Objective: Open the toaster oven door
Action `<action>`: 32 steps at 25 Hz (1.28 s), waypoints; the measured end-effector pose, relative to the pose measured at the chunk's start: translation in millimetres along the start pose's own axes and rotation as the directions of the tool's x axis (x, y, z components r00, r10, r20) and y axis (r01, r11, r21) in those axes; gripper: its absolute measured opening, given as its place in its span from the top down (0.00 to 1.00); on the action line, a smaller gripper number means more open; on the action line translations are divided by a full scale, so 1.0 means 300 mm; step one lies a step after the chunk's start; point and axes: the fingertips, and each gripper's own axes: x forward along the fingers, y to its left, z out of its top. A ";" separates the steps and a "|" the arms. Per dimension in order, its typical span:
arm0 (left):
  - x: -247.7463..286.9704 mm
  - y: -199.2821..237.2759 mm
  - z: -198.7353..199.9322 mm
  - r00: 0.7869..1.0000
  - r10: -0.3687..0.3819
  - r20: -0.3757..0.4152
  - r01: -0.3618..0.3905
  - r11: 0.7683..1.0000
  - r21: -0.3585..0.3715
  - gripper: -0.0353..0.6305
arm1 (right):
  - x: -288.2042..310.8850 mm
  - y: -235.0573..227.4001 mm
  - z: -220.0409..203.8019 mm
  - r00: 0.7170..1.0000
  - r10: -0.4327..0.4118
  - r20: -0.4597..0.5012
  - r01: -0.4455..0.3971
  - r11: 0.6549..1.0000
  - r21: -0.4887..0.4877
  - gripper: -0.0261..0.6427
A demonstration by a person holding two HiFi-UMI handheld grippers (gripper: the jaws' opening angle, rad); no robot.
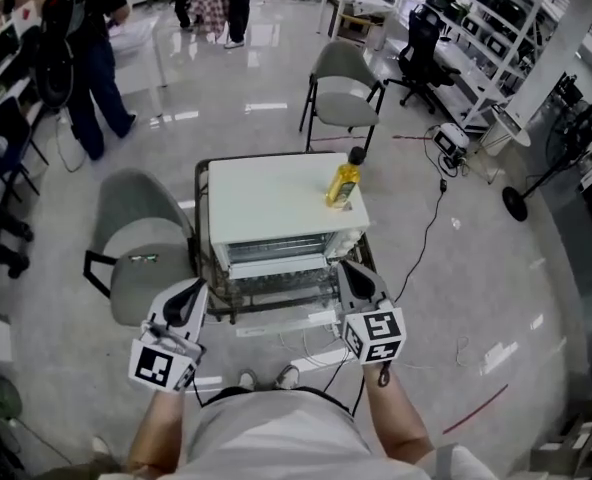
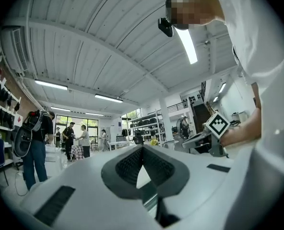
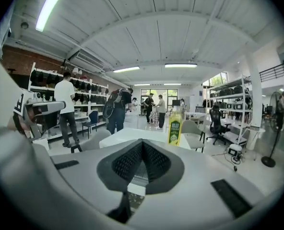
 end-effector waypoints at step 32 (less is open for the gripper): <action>-0.160 0.212 0.127 0.974 0.223 0.042 -0.226 0.969 0.100 0.92 | -0.256 -0.140 0.339 0.961 -0.098 0.258 0.124 0.989 -0.085 0.93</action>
